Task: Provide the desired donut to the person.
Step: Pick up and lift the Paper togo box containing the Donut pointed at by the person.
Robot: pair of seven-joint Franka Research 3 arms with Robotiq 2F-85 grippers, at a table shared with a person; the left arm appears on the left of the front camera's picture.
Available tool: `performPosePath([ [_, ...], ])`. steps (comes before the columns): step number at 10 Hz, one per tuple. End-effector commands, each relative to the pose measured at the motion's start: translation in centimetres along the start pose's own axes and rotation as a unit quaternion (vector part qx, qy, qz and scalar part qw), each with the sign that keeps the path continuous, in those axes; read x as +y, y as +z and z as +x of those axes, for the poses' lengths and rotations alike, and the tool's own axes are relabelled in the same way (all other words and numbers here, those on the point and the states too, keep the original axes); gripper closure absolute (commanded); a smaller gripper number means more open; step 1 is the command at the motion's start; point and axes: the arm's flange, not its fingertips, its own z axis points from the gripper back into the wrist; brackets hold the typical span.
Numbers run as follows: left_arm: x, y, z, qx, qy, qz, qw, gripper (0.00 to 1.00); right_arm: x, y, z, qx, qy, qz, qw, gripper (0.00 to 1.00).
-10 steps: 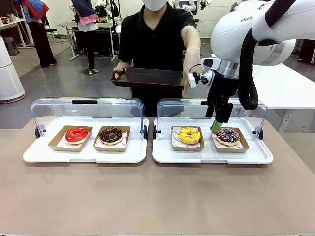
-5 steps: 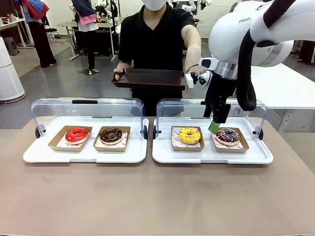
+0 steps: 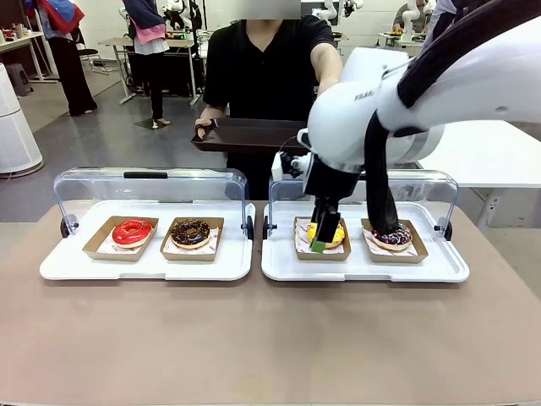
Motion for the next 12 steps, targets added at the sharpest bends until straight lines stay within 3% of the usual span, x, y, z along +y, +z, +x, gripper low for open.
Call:
performPosePath([
  [1, 0.0, 0.1, 0.0, -0.006, -0.002, -0.003, 1.000, 0.00, -1.4, -1.5, 0.7, 0.014, 0.010, -0.013, 1.000, 0.00],
  [7, 0.0, 0.1, 0.0, -0.006, -0.002, -0.003, 1.000, 0.00, -0.9, -1.5, 0.6, 0.002, 0.007, -0.001, 1.000, 0.00],
  [9, 0.0, 0.1, 0.0, -0.006, -0.002, -0.003, 1.000, 0.00, -2.4, -2.9, 2.4, 0.044, 0.015, 0.016, 0.999, 0.00],
  [12, 0.0, 0.1, 0.0, -0.006, -0.002, -0.003, 1.000, 0.00, -3.2, -4.9, 4.1, 0.053, 0.049, 0.015, 0.997, 0.00],
])
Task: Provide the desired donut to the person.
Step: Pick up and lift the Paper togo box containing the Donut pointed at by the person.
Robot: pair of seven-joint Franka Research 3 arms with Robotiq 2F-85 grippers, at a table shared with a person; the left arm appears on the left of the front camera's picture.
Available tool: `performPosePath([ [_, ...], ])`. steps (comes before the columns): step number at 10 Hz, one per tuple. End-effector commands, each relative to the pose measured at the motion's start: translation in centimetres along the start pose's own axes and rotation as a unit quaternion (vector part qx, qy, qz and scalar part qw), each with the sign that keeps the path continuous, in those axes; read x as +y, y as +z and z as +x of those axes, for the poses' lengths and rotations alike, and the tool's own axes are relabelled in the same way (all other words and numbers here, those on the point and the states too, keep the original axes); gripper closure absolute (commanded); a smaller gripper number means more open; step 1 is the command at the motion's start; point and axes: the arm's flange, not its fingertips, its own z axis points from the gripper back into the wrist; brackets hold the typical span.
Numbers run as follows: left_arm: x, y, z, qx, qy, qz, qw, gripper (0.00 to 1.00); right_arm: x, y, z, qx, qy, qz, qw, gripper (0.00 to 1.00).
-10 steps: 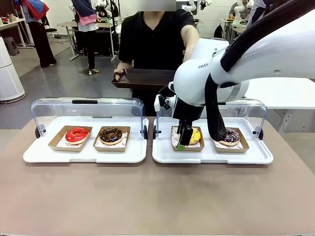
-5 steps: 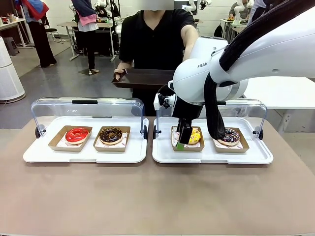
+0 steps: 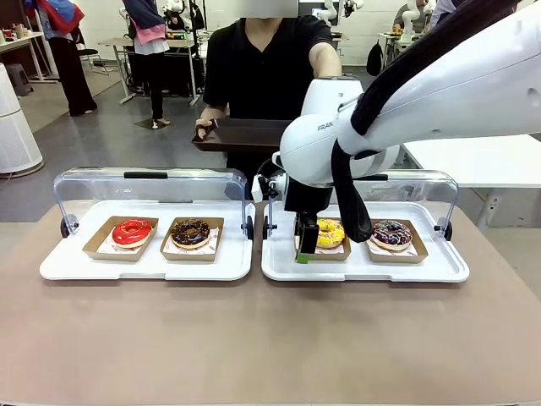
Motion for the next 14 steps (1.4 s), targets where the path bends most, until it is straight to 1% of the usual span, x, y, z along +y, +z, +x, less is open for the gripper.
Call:
performPosePath([
  [1, 0.0, 0.1, 0.0, -0.006, -0.002, -0.003, 1.000, 0.00, -0.9, -0.5, 0.9, 0.018, 0.008, -0.018, 1.000, 0.00],
  [5, 0.0, 0.1, 0.0, -0.006, -0.002, -0.003, 1.000, 0.00, -1.7, -1.8, -0.6, 0.026, -0.015, -0.028, 0.999, 0.00],
  [6, 0.0, 0.1, 0.0, -0.006, -0.002, -0.003, 1.000, 0.00, -1.9, -2.0, -1.0, 0.021, -0.018, -0.031, 0.999, 0.00],
  [7, 0.0, 0.1, 0.0, -0.006, -0.002, -0.003, 1.000, 0.00, -2.1, -2.1, -1.2, 0.005, -0.004, -0.037, 0.999, 0.00],
  [10, 0.0, 0.1, 0.0, -0.006, -0.002, -0.003, 1.000, 0.00, -3.2, -3.6, -1.7, -0.012, 0.000, -0.045, 0.999, 0.00],
  [14, 0.0, 0.1, 0.0, -0.006, -0.002, -0.003, 1.000, 0.00, -4.1, -4.6, -2.0, 0.000, -0.011, -0.043, 0.999, 0.00],
])
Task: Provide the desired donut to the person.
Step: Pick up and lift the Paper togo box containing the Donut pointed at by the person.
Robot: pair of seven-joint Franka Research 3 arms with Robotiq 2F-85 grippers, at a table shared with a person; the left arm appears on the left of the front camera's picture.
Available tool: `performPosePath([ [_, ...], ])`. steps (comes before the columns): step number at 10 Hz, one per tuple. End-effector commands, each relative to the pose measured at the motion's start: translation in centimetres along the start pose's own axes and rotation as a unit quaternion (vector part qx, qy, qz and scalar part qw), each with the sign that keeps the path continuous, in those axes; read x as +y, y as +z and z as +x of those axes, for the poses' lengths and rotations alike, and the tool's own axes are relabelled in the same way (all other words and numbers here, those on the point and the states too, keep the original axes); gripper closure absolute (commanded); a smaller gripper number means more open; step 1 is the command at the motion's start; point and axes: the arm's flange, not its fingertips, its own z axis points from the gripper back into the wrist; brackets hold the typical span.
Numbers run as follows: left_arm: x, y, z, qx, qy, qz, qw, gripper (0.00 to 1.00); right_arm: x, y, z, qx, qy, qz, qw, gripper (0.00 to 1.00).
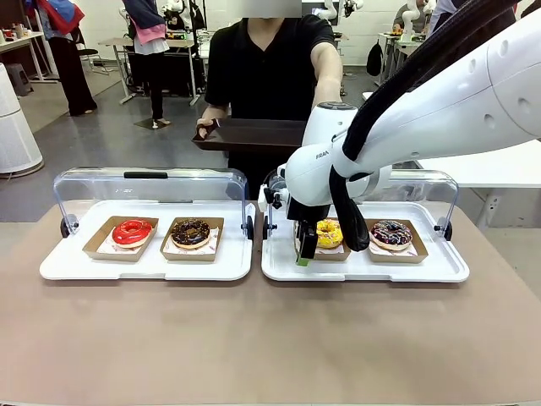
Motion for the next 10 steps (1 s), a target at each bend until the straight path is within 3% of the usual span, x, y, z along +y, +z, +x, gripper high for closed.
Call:
performPosePath([
  [1, 0.0, 0.0, 0.0, -0.006, -0.002, -0.004, 1.000, 0.00, -0.2, -0.1, -0.1, 0.009, 0.005, -0.010, 1.000, 0.00],
  [10, 0.0, 0.0, 0.0, -0.006, -0.002, -0.004, 1.000, 0.00, -1.3, -1.7, -0.9, 0.006, -0.004, 0.004, 1.000, 0.00],
])
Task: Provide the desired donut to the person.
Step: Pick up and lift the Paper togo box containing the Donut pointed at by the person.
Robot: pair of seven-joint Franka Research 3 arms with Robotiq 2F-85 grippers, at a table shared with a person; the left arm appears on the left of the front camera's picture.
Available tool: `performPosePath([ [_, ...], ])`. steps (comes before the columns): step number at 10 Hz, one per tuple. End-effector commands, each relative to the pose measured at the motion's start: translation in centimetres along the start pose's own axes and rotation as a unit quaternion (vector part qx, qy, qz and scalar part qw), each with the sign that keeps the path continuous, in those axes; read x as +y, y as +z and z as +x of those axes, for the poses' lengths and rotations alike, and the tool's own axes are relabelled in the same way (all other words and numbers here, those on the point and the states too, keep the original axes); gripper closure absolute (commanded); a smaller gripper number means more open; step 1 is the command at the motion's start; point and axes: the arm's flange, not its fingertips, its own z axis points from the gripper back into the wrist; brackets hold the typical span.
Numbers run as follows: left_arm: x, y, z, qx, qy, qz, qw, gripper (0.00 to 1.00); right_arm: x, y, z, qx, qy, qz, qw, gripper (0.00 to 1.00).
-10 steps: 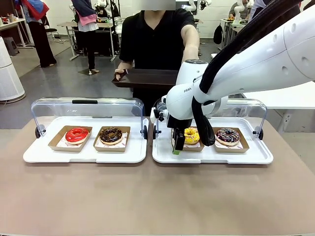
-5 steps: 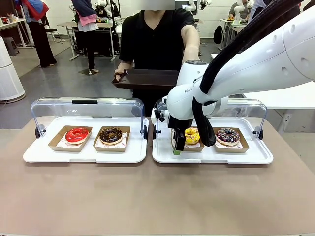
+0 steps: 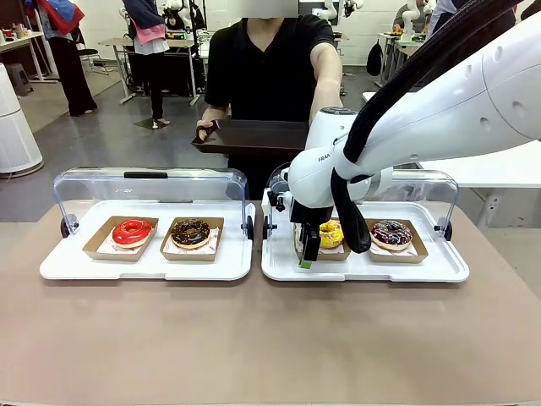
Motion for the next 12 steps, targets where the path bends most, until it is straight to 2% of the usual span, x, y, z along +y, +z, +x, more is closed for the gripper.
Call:
performPosePath([
  [1, -0.04, 0.05, 0.00, -0.006, -0.002, -0.004, 1.000, 0.00, -0.73, -0.85, -0.24, 0.001, 0.008, 0.000, 1.000, 0.03],
  [2, -0.04, 0.05, 0.00, -0.006, -0.002, -0.004, 1.000, 0.00, -0.76, -0.87, -0.23, -0.001, 0.011, 0.000, 1.000, 0.56],
  [3, -0.04, 0.05, 0.00, -0.006, -0.002, -0.004, 1.000, 0.00, -0.77, -0.79, -0.14, -0.003, 0.011, -0.002, 1.000, 0.60],
  [4, -0.04, 0.05, 0.00, -0.006, -0.002, -0.004, 1.000, 0.00, -0.80, -0.82, -0.12, -0.003, 0.011, -0.002, 1.000, 1.00],
  [6, -0.04, 0.05, 0.00, -0.006, -0.002, -0.004, 1.000, 0.00, -0.84, -0.93, -0.22, -0.002, 0.010, 0.000, 1.000, 1.00],
  [7, -0.04, 0.05, 0.00, -0.006, -0.002, -0.004, 1.000, 0.00, -0.85, -0.89, -0.27, -0.002, 0.008, 0.000, 1.000, 0.80],
  [9, -0.04, 0.05, 0.00, -0.006, -0.002, -0.004, 1.000, 0.00, -0.87, -0.82, -0.22, -0.001, 0.007, -0.001, 1.000, 1.00],
  [12, -0.04, 0.05, 0.00, -0.006, -0.002, -0.004, 1.000, 0.00, -0.85, -0.72, -0.19, 0.000, 0.005, -0.002, 1.000, 1.00],
])
